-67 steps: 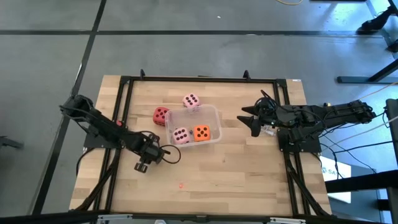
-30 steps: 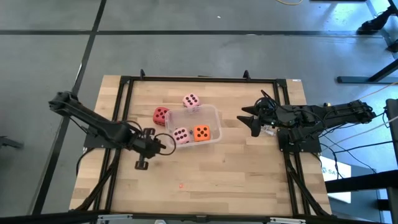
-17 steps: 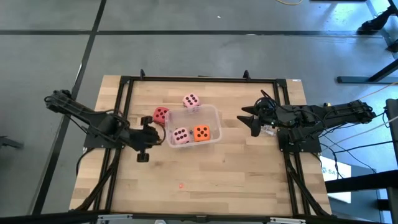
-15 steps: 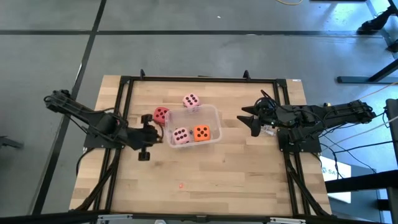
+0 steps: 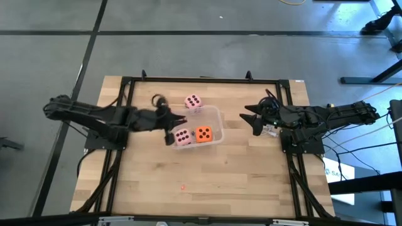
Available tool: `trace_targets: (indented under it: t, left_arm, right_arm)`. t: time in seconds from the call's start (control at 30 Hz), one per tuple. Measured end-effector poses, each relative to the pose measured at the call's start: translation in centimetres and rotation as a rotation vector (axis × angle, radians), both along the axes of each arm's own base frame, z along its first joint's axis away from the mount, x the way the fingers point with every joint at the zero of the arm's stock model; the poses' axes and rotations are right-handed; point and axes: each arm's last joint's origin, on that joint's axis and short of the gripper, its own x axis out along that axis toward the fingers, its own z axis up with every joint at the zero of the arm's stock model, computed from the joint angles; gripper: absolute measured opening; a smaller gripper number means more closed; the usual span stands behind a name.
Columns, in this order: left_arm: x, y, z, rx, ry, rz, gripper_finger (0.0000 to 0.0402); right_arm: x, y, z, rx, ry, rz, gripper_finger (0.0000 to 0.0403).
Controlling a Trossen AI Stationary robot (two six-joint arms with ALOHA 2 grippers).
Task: Pick & Place Dice
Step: Put the small red dice into the transparent bin
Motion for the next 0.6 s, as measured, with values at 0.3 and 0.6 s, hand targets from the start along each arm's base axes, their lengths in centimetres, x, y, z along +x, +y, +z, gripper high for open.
trace_targets:
  t: [0.3, 0.6]
  left_arm:
    - [2.7, 4.3, -2.3, -0.275, 0.062, -0.099, 0.0008]
    - [4.9, 6.2, -4.2, -0.323, 0.174, -0.078, 0.0008]
  right_arm:
    - [0.1, 0.0, 0.2, 0.009, -0.022, -0.001, 0.0285]
    - [0.1, 0.0, 0.2, 0.025, -0.028, -0.006, 0.0285]
